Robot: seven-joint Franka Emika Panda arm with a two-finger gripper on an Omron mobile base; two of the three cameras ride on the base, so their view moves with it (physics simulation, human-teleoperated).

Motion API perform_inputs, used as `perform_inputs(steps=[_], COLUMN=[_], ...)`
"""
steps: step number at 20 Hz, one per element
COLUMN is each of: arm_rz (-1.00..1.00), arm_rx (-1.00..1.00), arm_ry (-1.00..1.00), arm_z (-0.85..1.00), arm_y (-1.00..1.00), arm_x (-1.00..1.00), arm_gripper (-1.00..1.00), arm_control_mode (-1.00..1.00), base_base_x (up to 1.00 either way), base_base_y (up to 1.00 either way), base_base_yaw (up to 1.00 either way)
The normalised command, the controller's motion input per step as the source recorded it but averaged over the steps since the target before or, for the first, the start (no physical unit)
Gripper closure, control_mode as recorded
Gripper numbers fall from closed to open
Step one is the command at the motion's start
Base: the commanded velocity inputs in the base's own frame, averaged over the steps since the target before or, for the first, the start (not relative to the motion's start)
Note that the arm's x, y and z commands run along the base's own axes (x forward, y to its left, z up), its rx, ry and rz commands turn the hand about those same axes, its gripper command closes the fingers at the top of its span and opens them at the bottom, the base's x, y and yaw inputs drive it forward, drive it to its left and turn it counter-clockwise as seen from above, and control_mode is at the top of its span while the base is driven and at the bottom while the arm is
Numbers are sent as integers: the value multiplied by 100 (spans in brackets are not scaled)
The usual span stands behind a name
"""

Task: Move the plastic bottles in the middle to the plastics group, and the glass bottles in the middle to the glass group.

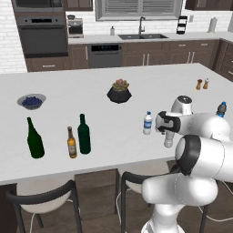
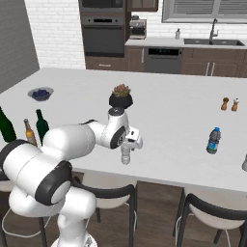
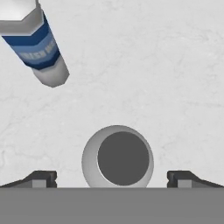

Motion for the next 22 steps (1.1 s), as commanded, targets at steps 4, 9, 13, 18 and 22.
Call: perform_inputs(steps=[4, 9, 13, 18, 22], arm_rz=[0, 0, 0, 0, 0], arm_rx=[0, 0, 0, 0, 0], arm_ry=[0, -9, -16, -11, 0], arm_z=[0, 0, 0, -2, 0], arm_y=[0, 0, 0, 0, 0], arm_x=[0, 0, 0, 1, 0], arm_gripper=[-100, -100, -100, -100, -100], arm_control_mode=[-100, -100, -100, -100, -100], base_base_x=[0, 0, 0, 0, 0], base_base_y=[0, 0, 0, 0, 0], base_base_yaw=[0, 0, 0, 0, 0])
